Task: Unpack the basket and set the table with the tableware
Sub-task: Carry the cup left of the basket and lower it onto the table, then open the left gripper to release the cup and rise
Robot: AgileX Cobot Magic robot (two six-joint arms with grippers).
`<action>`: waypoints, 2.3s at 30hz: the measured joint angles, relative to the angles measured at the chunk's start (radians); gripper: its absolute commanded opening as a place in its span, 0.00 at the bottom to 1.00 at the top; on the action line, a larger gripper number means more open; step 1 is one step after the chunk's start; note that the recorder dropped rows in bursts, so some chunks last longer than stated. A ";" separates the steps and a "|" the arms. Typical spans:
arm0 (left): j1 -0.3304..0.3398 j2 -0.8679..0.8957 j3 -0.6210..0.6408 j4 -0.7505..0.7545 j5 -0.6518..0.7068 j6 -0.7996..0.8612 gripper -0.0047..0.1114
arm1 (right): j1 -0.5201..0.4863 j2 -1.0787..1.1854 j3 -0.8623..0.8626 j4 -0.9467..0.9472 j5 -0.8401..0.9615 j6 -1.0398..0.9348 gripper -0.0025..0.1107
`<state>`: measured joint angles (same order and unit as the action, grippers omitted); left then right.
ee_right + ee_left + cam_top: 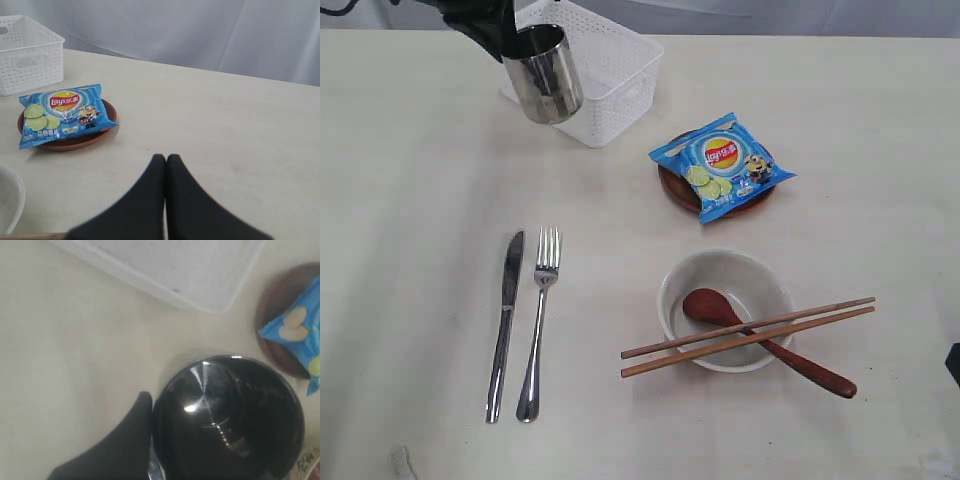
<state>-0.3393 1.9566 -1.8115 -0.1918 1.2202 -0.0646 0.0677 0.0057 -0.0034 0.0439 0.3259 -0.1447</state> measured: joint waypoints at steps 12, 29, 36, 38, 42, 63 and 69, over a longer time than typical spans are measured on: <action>-0.044 -0.069 0.289 0.158 -0.115 0.011 0.04 | 0.000 0.000 0.000 0.000 0.000 0.000 0.02; -0.086 0.007 0.365 0.080 -0.368 0.011 0.04 | 0.000 0.000 0.000 0.000 0.000 0.000 0.02; -0.086 0.026 0.365 0.105 -0.382 0.011 0.04 | 0.000 0.000 0.000 0.000 0.000 0.000 0.02; -0.086 0.026 0.365 0.105 -0.398 0.011 0.04 | 0.000 0.000 0.000 0.000 0.000 0.000 0.02; -0.086 0.028 0.365 0.105 -0.419 0.011 0.04 | 0.000 0.000 0.000 0.000 0.000 0.000 0.02; -0.086 0.028 0.356 0.105 -0.455 -0.003 0.54 | 0.000 0.000 0.000 0.000 0.000 0.000 0.02; -0.086 0.029 0.244 0.148 -0.324 -0.005 0.54 | 0.000 0.000 0.000 0.000 0.000 0.000 0.02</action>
<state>-0.4257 1.9856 -1.5674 -0.0438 0.8959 -0.0697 0.0677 0.0057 -0.0034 0.0439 0.3259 -0.1447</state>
